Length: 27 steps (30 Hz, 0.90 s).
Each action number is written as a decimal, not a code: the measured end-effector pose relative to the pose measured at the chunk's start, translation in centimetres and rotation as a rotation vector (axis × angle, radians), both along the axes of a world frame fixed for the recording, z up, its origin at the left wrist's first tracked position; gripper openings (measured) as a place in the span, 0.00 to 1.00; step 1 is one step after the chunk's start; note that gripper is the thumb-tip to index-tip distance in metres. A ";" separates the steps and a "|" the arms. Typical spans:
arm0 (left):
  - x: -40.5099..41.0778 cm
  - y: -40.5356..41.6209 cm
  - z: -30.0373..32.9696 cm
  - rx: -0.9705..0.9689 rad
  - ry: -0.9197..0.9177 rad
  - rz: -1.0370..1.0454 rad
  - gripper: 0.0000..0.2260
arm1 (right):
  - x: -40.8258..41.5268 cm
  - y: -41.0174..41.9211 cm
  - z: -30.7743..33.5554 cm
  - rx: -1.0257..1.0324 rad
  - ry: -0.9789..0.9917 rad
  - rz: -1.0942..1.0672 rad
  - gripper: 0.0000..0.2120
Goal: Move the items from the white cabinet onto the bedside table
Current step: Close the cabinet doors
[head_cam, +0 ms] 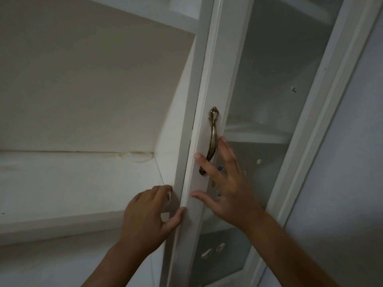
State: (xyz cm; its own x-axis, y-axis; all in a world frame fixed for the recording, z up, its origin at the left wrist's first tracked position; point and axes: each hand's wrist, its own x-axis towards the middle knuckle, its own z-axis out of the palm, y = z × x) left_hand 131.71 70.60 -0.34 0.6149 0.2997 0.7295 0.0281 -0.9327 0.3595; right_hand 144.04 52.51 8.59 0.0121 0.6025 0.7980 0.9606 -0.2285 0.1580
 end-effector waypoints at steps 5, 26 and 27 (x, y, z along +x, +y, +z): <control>0.2 0.2 -0.2 -0.001 0.004 0.003 0.24 | 0.2 0.3 -0.1 0.007 0.014 -0.015 0.39; 0.3 -0.4 0.0 0.062 -0.014 0.082 0.21 | 0.6 1.1 -0.2 0.024 0.037 -0.008 0.38; 0.4 -0.4 0.1 0.058 -0.014 0.092 0.20 | 0.6 1.3 -0.2 0.019 0.040 -0.017 0.38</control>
